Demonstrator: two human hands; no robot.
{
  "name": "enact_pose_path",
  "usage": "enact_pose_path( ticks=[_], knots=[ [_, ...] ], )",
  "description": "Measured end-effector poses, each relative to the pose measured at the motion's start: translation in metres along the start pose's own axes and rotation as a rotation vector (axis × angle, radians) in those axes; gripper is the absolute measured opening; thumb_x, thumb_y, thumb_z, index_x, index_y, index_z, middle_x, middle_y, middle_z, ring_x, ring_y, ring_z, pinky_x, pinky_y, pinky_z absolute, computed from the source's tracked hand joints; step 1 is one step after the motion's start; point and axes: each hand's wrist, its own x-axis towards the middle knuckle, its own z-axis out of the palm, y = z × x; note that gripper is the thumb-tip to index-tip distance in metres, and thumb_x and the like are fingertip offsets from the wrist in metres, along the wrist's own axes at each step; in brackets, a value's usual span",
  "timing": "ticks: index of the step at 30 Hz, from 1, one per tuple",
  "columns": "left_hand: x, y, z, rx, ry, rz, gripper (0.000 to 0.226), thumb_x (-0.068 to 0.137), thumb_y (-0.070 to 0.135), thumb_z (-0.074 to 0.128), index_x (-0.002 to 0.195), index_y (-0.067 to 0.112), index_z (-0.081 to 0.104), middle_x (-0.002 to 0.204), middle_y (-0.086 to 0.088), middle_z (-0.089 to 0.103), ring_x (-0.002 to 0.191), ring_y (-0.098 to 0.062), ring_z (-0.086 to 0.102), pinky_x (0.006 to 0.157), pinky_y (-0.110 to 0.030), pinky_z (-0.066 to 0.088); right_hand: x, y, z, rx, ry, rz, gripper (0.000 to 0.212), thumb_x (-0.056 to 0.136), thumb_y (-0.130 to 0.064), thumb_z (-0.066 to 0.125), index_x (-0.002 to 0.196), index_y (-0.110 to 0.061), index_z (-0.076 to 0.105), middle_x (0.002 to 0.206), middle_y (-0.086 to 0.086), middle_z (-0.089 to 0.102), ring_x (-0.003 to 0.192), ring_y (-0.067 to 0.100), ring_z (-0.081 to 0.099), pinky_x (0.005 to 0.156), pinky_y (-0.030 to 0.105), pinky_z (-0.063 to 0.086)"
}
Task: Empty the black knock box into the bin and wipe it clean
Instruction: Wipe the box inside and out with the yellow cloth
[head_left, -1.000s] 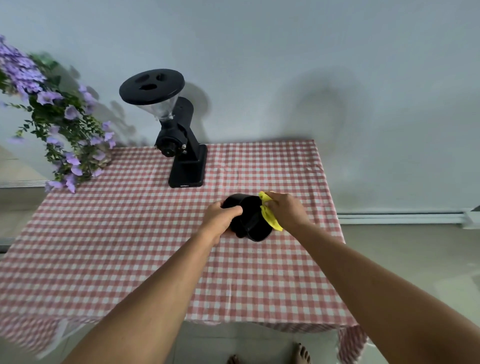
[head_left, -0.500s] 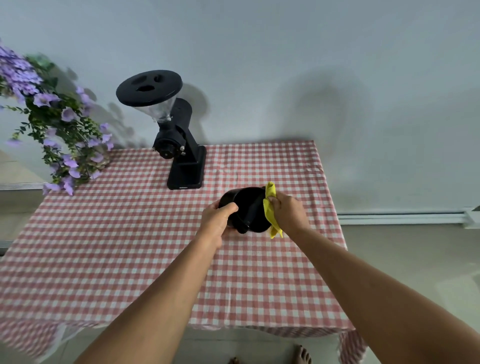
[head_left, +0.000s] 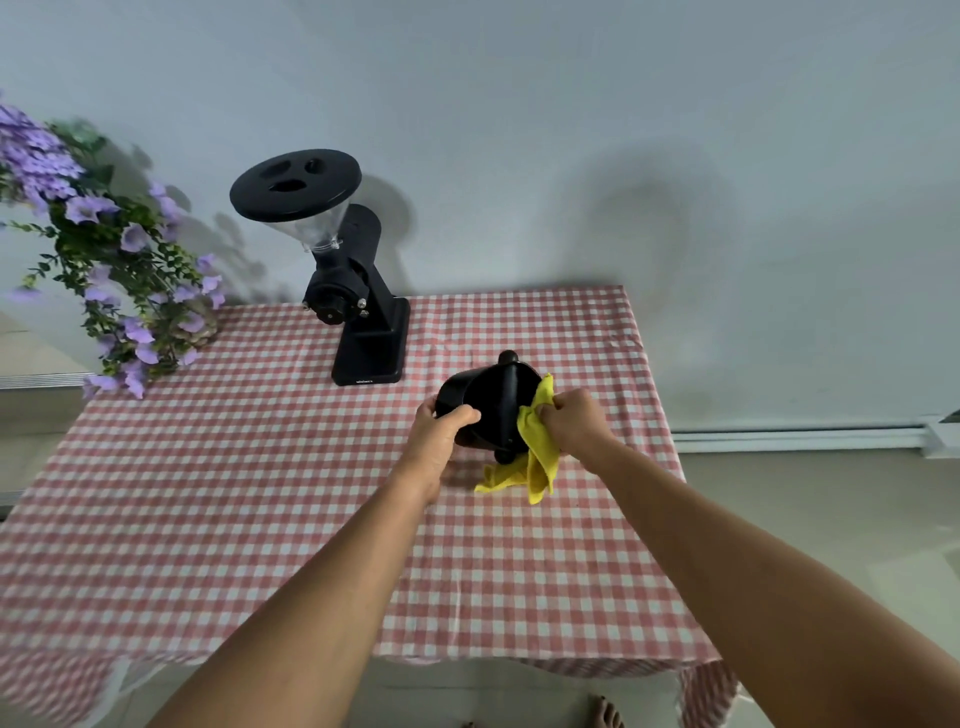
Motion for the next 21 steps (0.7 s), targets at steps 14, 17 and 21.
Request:
enact_pose_path(
  ticks=[14,17,21],
  knots=[
    [-0.003,0.026,0.003,0.33,-0.022,-0.115,0.037,0.081,0.048,0.073,0.106,0.021,0.069,0.105,-0.005,0.074,0.094,-0.024,0.07,0.072,-0.039,0.062,-0.013,-0.019,-0.014,-0.598,0.072,-0.483,0.03,0.102,-0.032,0.039,0.125,-0.03,0.057,0.103,0.0,0.067,0.095,0.026,0.063,0.07,0.033,0.045],
    [-0.007,0.019,0.005,0.244,0.029,-0.094,0.041,0.083,0.047,0.072,0.112,0.018,0.067,0.105,-0.004,0.072,0.092,-0.023,0.069,0.054,-0.033,0.059,-0.008,-0.01,-0.013,-0.552,0.027,-0.366,0.027,0.101,-0.036,0.04,0.102,-0.021,0.062,0.087,0.001,0.066,0.078,0.021,0.059,0.063,0.031,0.041],
    [-0.009,0.005,0.001,0.117,0.096,-0.137,0.058,0.075,0.059,0.074,0.121,0.026,0.065,0.12,-0.002,0.066,0.102,-0.026,0.067,0.065,-0.043,0.063,-0.006,-0.001,-0.011,-0.284,0.011,-0.268,0.025,0.098,-0.025,0.048,0.082,-0.015,0.064,0.073,0.0,0.061,0.072,0.02,0.057,0.052,0.027,0.037]
  ],
)
